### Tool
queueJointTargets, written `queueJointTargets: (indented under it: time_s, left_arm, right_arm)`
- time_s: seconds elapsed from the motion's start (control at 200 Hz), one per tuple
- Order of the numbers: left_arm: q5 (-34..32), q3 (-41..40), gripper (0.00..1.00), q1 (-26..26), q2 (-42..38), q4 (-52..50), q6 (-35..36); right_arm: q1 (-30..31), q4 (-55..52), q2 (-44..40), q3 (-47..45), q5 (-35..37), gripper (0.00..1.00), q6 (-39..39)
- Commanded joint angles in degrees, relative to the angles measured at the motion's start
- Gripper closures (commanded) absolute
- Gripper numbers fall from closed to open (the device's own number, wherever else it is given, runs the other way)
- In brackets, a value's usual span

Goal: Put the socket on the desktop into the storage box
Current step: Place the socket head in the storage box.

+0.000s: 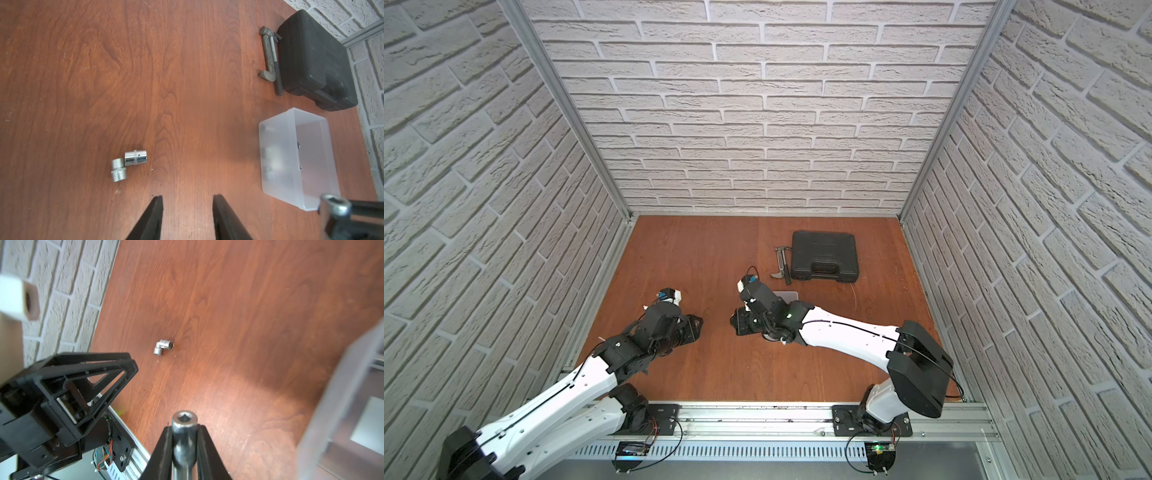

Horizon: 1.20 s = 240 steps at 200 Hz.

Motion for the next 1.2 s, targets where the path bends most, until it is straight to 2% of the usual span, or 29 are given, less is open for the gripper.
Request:
queueJointTargets:
  time_s: [0.0,0.295,0.505,1.195]
  left_arm:
    - [1.43,-0.96,0.55,0.37,1.63,3.10,-0.35]
    - [2.27,-0.76,0.55,0.48,4.23,4.43,-0.10]
    - [2.91,-0.70,0.55,0.49,4.89,4.78,-0.21]
    - [3.26,-0.42,0.55,0.44,6.02,5.00,-0.25]
  right_arm:
    - [-3.24,3.61,-4.95,-3.58,-0.19,0.98,2.53]
    - [-13.52,4.89,-15.62,-13.26,-4.40,0.98,5.68]
    - [-17.81,1.65,-18.01,-15.98,-3.95,0.98,6.21]
    - [-19.74,2.05,-15.32,-17.68,-4.05,0.98,6.56]
